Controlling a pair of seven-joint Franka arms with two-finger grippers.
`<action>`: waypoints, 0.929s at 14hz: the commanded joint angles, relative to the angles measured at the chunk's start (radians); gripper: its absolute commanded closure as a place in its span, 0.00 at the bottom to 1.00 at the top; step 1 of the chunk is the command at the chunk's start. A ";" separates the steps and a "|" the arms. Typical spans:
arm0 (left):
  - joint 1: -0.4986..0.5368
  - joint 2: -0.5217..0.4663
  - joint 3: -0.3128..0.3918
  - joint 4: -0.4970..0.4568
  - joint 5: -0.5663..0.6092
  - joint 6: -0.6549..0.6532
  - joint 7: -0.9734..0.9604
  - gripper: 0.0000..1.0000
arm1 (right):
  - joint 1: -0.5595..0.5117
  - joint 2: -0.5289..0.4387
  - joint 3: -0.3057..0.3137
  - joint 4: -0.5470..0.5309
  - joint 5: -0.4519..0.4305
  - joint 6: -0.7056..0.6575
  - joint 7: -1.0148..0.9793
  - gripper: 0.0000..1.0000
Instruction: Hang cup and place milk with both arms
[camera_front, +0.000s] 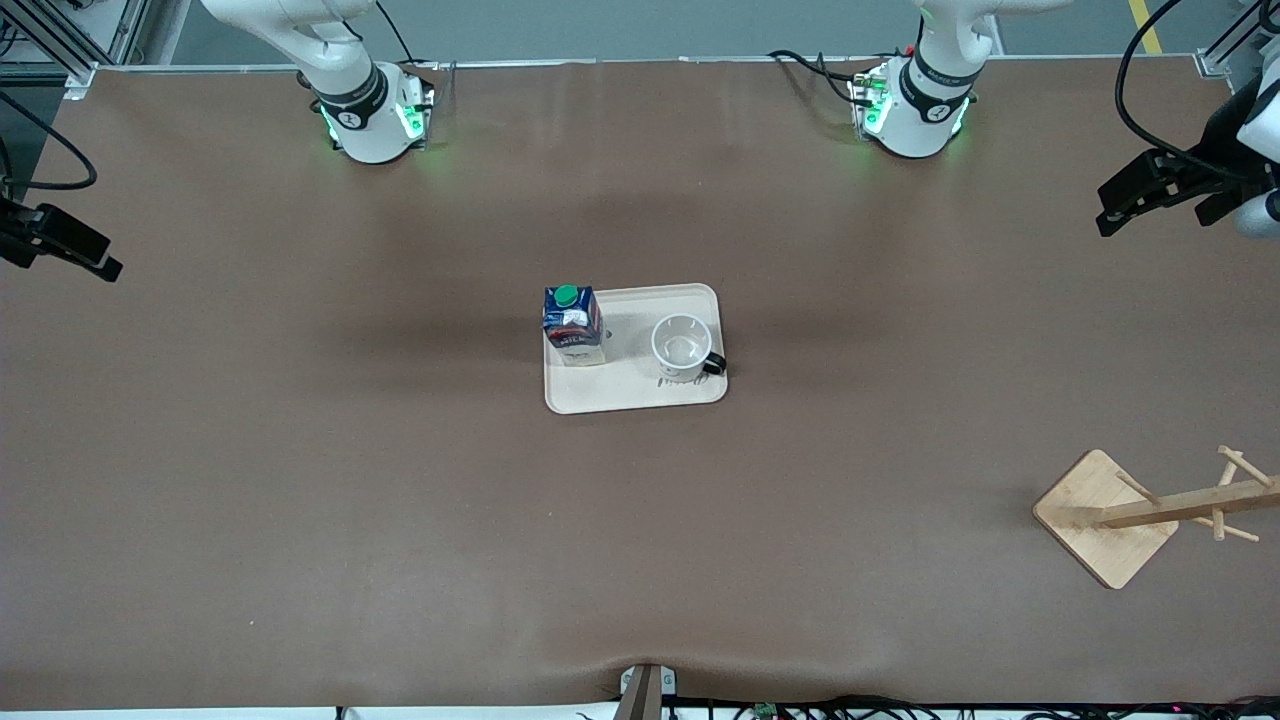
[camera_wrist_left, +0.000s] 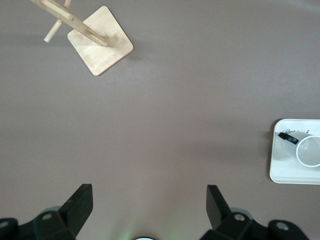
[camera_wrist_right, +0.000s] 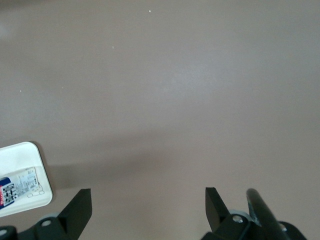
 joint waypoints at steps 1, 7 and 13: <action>0.001 -0.009 -0.003 0.005 0.006 0.001 0.005 0.00 | -0.018 0.005 0.004 0.015 -0.007 -0.002 -0.039 0.00; -0.014 0.020 -0.016 0.006 0.006 0.001 -0.019 0.00 | -0.010 0.013 0.004 0.023 -0.006 -0.003 -0.031 0.00; -0.108 0.157 -0.260 -0.096 0.008 0.115 -0.414 0.00 | -0.006 0.035 0.006 0.024 -0.006 0.000 -0.039 0.00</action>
